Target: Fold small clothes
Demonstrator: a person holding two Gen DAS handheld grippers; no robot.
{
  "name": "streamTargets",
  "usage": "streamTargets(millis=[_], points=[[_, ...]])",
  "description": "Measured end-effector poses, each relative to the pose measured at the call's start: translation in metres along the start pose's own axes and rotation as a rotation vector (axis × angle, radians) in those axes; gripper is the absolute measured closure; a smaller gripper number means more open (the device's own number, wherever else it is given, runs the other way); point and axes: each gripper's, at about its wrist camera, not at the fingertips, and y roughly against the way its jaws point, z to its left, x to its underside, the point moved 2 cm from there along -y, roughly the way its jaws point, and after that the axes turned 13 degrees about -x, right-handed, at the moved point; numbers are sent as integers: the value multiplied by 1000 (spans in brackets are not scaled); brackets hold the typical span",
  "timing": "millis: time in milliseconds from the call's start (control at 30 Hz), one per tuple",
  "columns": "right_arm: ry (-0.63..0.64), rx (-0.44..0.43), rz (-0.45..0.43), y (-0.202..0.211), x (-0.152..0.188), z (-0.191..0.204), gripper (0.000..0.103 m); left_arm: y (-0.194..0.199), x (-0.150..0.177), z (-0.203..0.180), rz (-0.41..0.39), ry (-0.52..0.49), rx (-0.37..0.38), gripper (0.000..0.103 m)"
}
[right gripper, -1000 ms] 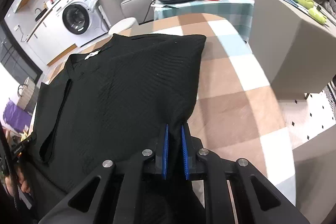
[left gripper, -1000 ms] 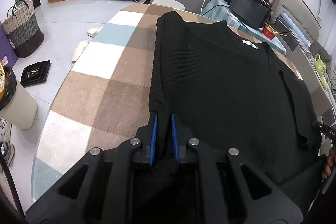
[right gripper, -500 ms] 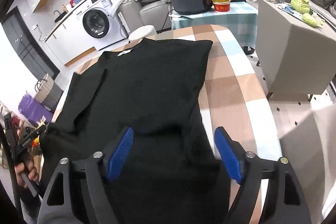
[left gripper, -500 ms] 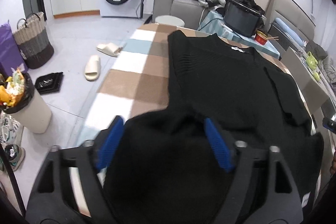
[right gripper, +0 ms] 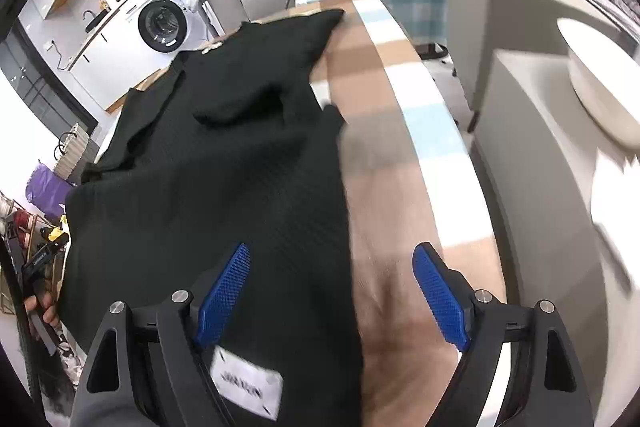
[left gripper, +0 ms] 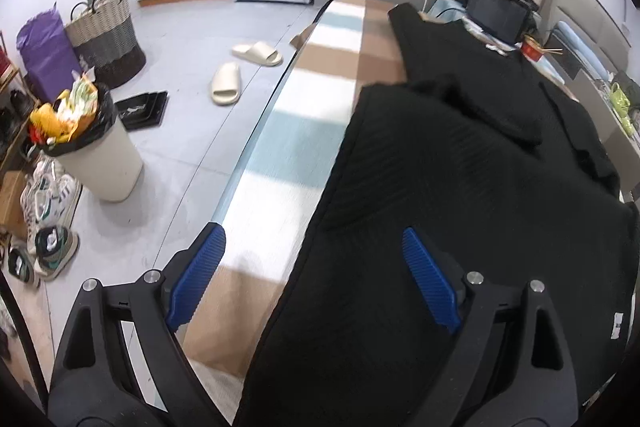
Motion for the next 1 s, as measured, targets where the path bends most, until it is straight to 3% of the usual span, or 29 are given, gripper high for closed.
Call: streamTargets(millis=[167, 333, 433, 533, 600, 667, 733, 833, 933, 1000], points=[[-11, -13, 18, 2, 22, -6, 18, 1, 13, -5, 24, -14, 50, 14], [13, 3, 34, 1, 36, -7, 18, 4, 23, -25, 23, -104, 68, 16], [30, -8, 42, -6, 38, -6, 29, 4, 26, -33, 20, -123, 58, 21], [73, -13, 32, -12, 37, -1, 48, 5, 26, -37, 1, -133, 51, 39], [96, -42, 36, -17, 33, 5, 90, 7, 24, -34, -8, -117, 52, 57], [133, -51, 30, -20, 28, 12, 97, 9, 25, -32, -9, -114, 77, 88], [148, -61, -3, -16, 18, 16, 98, 12, 26, -29, -6, -110, 84, 96], [110, -35, -70, -7, -3, 6, 98, 17, 33, -25, 16, -98, 130, 96], [106, -38, -72, -10, -15, 3, 98, 22, 40, -24, 12, -97, 133, 95], [125, -31, -70, -12, -16, 6, 95, 23, 42, -21, 18, -89, 119, 88]])
